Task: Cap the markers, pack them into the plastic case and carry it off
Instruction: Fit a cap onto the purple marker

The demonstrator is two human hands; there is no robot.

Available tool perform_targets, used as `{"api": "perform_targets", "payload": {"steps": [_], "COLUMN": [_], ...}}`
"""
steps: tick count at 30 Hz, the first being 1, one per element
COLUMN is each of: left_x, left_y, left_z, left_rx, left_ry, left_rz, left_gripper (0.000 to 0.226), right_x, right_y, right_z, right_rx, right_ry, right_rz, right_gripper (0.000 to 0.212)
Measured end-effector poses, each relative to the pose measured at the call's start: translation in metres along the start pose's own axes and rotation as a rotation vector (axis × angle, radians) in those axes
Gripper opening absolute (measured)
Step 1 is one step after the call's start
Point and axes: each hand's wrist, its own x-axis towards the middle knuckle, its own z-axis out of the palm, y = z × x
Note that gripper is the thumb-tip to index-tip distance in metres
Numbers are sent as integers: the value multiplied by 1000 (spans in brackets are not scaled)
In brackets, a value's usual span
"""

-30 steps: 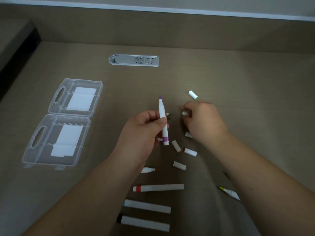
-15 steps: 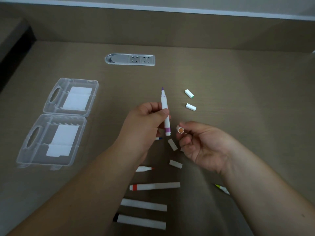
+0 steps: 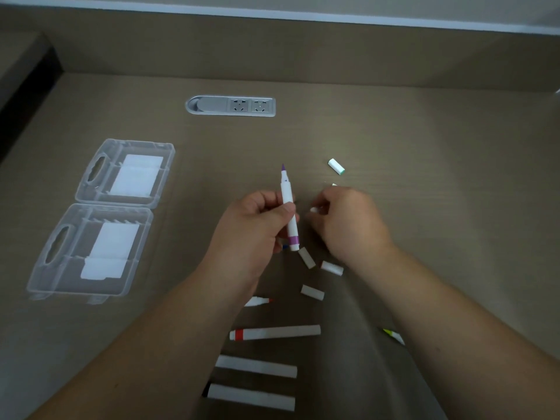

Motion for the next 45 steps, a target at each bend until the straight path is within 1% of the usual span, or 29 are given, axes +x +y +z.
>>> {"api": "perform_targets", "payload": {"steps": [1,3,5,6,7,8,11,13,15,16,17,18,19,21,22,23,24,26,30,32,33,36,38,41,45], "left_x": [-1,-2,-2,-2,-1,-1,-1,-2,-2,-2,-3,-3,-3,-3,-3,-3,-4,-6,-9,-11,-13,-21,-26,-33,-40], "left_y": [0,0,-1,-1,-1,-1,1,1,0,0,-1,-1,-1,0,1,2,3,5,6,4,4,4,5,5,4], "left_z": [0,-2,-3,-4,-5,-5,-5,-5,-4,-4,-3,-3,-2,-1,1,2,2,3,3,1,-1,-10,-17,-25,-31], "left_rx": [2,5,4,3,1,-1,-15,-10,-3,4,11,12,9,-2,-3,-5,-5,-10,-9,17,44,194,293,395,464], "left_ry": [1,1,5,10,15,18,18,19,15,14,13,13,13,15,16,17,16,16,9,-3,-10,-54,-97,-132,-140], "left_rz": [-3,-5,-4,-3,-2,-3,-18,-24,-26,-28,-27,-23,-20,-15,-15,-15,-13,-7,-11,-8,-5,28,54,88,107], "left_gripper": [13,13,14,14,14,14,14,13,13,13,13,13,13,14,13,13,12,12,12,13,13,14,17,20,19], "right_x": [1,3,7,10,14,18,27,27,24,20,15,7,-2,-18,-26,-31,-35,-41,-48,-51,-52,-57,-60,-63,-65], "right_y": [1,3,7,11,15,20,29,31,32,31,28,23,17,4,-1,-4,-6,-8,-8,-8,-8,-8,-10,-13,-15], "right_z": [3,2,-9,-15,-20,-24,-22,-18,-17,-19,-22,-26,-31,-38,-41,-42,-42,-38,-34,-37,-38,-43,-47,-48,-46], "right_rx": [-66,-69,38,59,30,-29,-202,-219,-140,-37,125,351,617,1136,1312,1418,1475,1527,1554,1494,1431,1205,1067,949,932], "right_ry": [-15,12,127,194,235,239,118,86,127,150,154,118,36,-235,-372,-486,-561,-616,-588,-520,-468,-307,-218,-147,-137], "right_rz": [-19,-27,-3,1,-3,-10,-34,-57,-58,-30,27,115,223,464,585,680,740,789,826,789,725,411,280,209,174], "right_gripper": [12,15,15,16,17,20,23,18,10,7,7,7,8,10,12,14,13,9,8,13,15,11,9,2,3]}}
